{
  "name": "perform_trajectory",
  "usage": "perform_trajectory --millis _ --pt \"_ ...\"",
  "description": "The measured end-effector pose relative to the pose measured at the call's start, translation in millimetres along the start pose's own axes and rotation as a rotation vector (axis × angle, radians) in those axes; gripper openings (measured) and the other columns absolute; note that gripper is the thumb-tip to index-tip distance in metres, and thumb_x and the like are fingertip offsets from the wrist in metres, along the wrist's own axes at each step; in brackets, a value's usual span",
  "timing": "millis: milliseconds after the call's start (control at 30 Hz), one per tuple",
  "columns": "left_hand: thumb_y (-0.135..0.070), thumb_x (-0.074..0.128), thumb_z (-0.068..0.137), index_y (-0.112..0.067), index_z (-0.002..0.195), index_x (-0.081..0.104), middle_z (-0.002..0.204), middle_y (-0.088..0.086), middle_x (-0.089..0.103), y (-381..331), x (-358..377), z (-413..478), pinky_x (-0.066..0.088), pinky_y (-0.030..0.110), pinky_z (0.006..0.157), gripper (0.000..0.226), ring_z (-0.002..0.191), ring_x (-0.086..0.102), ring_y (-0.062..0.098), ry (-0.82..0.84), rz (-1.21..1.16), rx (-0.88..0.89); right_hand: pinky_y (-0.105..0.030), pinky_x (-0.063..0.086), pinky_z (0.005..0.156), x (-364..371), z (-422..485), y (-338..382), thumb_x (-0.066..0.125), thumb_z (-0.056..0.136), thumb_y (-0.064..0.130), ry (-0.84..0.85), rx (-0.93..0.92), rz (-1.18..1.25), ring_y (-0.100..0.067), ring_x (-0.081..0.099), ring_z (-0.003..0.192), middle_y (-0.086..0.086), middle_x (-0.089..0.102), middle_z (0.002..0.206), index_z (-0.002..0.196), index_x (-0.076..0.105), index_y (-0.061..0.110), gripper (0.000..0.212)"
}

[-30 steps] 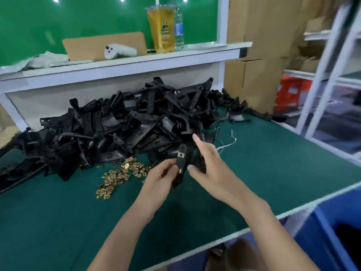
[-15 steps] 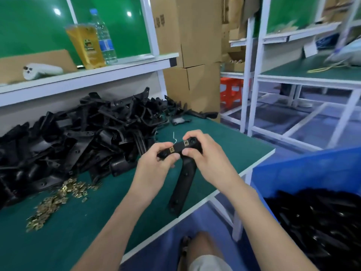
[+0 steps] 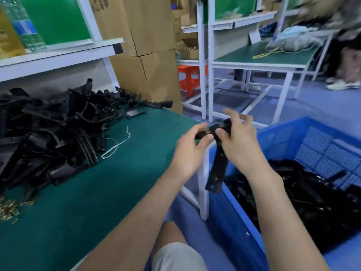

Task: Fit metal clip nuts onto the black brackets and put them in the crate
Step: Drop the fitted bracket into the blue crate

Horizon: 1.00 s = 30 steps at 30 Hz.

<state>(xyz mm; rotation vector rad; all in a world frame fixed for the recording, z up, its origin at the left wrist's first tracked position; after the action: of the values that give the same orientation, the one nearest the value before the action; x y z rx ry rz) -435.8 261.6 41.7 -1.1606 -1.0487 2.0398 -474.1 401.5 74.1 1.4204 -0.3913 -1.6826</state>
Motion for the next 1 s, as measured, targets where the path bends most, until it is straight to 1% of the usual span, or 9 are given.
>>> perform_trajectory --millis 67,167,267,433,600,733,800,900,1000 --pt "-0.026 0.067 0.097 -0.017 0.159 0.024 0.157 0.004 0.041 -4 52 4 0.038 0.025 0.111 0.075 0.14 0.041 0.011 0.282 -0.013 -0.074 -0.051 0.019 0.119 -29 1 -21 0.055 0.102 0.028 -0.12 0.165 -0.16 -0.041 0.014 0.15 -0.022 0.007 0.164 0.16 0.015 0.023 0.071" --pt "-0.031 0.061 0.1 -0.021 0.162 0.008 0.168 0.005 0.018 -4 82 5 0.028 0.037 0.12 0.082 0.151 0.022 0.016 0.396 0.025 -0.066 -0.056 0.019 0.12 -44 -4 -22 0.051 0.104 0.03 -0.217 0.192 -0.106 -0.039 0.011 0.151 -0.021 0.004 0.165 0.161 0.012 0.019 0.071" --pt "-0.021 0.058 0.1 -0.017 0.158 0.026 0.16 0.008 0.033 4 54 3 0.037 0.045 0.117 0.066 0.147 0.034 0.021 0.295 -0.027 0.022 -0.054 0.023 0.119 -21 -10 1 0.049 0.104 0.026 -0.202 0.085 -0.053 -0.036 0.017 0.15 -0.018 0.01 0.164 0.16 0.02 0.019 0.063" --pt "-0.024 0.053 0.098 -0.021 0.139 0.052 0.141 0.004 0.047 33 -65 -23 0.042 0.013 0.095 0.042 0.119 0.055 0.004 -0.024 0.037 -0.006 -0.049 0.024 0.12 78 -29 74 0.046 0.103 0.026 0.028 -0.137 0.04 -0.032 0.019 0.149 -0.014 0.016 0.164 0.157 0.026 0.021 0.057" --pt "-0.016 0.054 0.1 -0.018 0.146 0.043 0.148 0.007 0.045 88 -208 -98 0.032 0.016 0.102 0.048 0.134 0.044 0.023 -0.322 0.514 -0.121 -0.043 0.025 0.12 189 -69 162 0.047 0.103 0.028 0.326 -0.381 0.109 -0.028 0.023 0.148 -0.012 0.024 0.161 0.156 0.029 0.021 0.056" --pt "-0.034 0.06 0.098 -0.018 0.145 0.045 0.14 0.003 0.048 124 -296 -188 0.042 0.036 0.107 0.052 0.131 0.043 0.022 -0.524 0.863 -0.301 -0.041 0.027 0.12 264 -109 213 0.046 0.105 0.029 0.527 -0.54 0.11 -0.026 0.027 0.146 -0.009 0.027 0.16 0.157 0.027 0.02 0.055" --pt "-0.047 0.061 0.095 -0.016 0.146 0.045 0.144 0.009 0.048 139 -328 -224 0.035 0.049 0.115 0.062 0.135 0.041 0.03 -0.564 1.004 -0.458 -0.039 0.029 0.119 295 -125 232 0.045 0.106 0.03 0.58 -0.604 0.085 -0.024 0.029 0.145 -0.008 0.029 0.158 0.157 0.025 0.02 0.055" --pt "-0.073 0.047 0.089 -0.021 0.157 0.027 0.161 0.014 0.027 165 -368 -255 0.011 0.054 0.124 0.087 0.151 0.016 0.035 -0.532 1.012 -0.778 -0.038 0.032 0.117 332 -139 254 0.044 0.106 0.032 0.596 -0.667 0.014 -0.025 0.033 0.143 -0.007 0.03 0.158 0.157 0.024 0.021 0.056" --pt "-0.083 0.036 0.085 -0.027 0.16 0.015 0.167 0.013 0.013 188 -392 -257 0.004 0.051 0.124 0.097 0.155 0.005 0.033 -0.492 0.927 -0.859 -0.042 0.034 0.113 360 -143 272 0.046 0.105 0.034 0.538 -0.726 -0.074 -0.028 0.036 0.141 -0.007 0.032 0.157 0.156 0.026 0.023 0.056"
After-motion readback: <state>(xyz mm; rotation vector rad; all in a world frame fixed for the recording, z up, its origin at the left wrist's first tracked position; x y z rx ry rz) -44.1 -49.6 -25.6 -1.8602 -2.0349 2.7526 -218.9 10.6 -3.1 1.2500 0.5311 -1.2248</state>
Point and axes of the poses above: each hand's wrist, its own z-axis towards the middle knuckle, its own x-axis out of the palm, y = z × x, the point moved 3 cm from there along z, towards the middle knuckle
